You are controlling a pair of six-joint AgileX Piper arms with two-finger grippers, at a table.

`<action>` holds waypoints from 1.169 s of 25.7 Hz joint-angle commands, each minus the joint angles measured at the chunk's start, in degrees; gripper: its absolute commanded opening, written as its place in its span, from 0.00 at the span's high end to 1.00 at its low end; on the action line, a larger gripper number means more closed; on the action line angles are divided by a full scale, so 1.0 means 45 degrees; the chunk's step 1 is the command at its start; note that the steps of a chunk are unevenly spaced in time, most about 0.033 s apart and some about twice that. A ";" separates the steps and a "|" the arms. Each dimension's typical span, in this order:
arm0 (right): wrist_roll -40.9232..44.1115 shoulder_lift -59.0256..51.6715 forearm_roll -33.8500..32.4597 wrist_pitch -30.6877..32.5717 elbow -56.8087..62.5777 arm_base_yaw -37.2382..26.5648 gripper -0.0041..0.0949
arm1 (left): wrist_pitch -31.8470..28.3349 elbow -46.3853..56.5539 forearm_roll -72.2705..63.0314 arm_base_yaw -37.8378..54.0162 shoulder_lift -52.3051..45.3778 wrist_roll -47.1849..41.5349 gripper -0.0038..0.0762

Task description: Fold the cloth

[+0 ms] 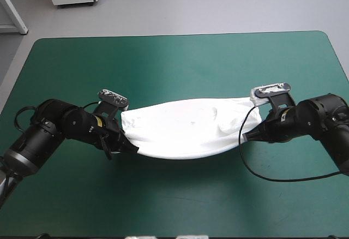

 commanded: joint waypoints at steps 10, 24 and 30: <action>0.1029 0.0740 -0.1215 -0.4098 -0.0839 -0.0009 0.98 | -0.3863 -0.0713 0.2340 -0.0085 0.0434 -0.1133 0.96; 0.1651 0.5287 -0.1996 -0.7531 -0.1183 -0.0009 0.97 | -0.6620 -0.0713 0.5598 -0.0085 0.4296 -0.3378 0.96; 0.1181 0.5560 -0.1996 -0.7422 -0.1883 -0.0009 0.83 | -0.6620 -0.0713 0.5514 -0.0061 0.4911 -0.3378 0.83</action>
